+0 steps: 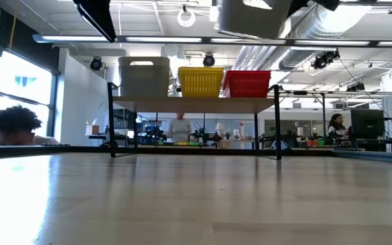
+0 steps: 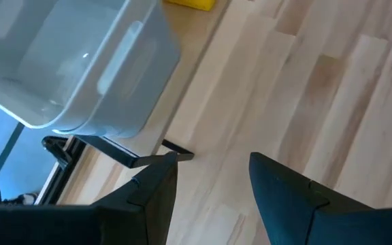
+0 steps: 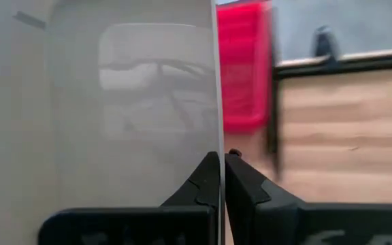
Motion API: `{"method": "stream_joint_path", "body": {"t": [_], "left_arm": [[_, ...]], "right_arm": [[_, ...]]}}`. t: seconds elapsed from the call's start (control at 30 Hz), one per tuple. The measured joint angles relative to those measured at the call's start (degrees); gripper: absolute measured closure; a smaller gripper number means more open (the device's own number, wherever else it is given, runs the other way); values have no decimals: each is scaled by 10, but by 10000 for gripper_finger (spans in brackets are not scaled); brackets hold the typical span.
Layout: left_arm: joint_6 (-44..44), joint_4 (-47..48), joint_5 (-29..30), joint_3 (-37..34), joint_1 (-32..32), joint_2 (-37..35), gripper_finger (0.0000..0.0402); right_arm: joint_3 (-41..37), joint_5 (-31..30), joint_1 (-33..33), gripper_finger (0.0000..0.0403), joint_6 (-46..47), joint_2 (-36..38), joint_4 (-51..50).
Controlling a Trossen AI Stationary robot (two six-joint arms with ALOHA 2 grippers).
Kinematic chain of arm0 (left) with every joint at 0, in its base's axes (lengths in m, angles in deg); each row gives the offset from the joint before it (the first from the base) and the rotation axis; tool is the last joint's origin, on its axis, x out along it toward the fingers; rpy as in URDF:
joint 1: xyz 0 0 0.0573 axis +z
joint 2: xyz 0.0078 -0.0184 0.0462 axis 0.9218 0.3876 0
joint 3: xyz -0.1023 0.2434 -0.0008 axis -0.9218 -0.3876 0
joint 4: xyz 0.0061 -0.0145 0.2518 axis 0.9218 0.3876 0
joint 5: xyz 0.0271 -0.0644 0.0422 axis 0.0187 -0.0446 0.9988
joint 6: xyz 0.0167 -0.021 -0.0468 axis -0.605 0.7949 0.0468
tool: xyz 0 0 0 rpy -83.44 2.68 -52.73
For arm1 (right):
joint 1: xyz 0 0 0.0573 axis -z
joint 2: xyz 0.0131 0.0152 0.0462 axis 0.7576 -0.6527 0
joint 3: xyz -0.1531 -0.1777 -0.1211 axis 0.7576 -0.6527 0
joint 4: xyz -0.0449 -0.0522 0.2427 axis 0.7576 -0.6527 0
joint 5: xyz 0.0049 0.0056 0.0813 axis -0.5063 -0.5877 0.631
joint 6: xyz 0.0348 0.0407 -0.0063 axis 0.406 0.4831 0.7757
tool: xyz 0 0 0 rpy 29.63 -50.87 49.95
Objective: Stack baskets on shelf by color
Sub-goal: Stack the gray bin on top of the other gray bin on the shelf
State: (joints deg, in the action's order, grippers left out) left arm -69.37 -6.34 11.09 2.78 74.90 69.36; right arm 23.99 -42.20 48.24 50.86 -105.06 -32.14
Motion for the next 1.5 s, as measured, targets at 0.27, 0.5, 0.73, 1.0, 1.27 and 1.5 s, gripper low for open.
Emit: {"method": "stream_joint_path", "body": {"t": [0.27,0.5,0.73,1.0,1.27,1.5], "left_arm": [[18,0,-9,0,-53,0,229],[62,0,-30,0,-113,0,229],[165,0,-30,0,-186,0,229],[216,1,-27,0,-255,18,229],[248,1,4,0,-309,67,229],[252,0,12,0,-330,110,229]], "right_arm": [[0,15,-75,403,11,-84,144],[0,40,-110,403,12,-150,213],[0,96,-120,403,12,-213,266],[0,136,-122,403,11,-288,322],[0,155,-117,403,32,-348,344],[0,172,-117,403,62,-387,348]]}}
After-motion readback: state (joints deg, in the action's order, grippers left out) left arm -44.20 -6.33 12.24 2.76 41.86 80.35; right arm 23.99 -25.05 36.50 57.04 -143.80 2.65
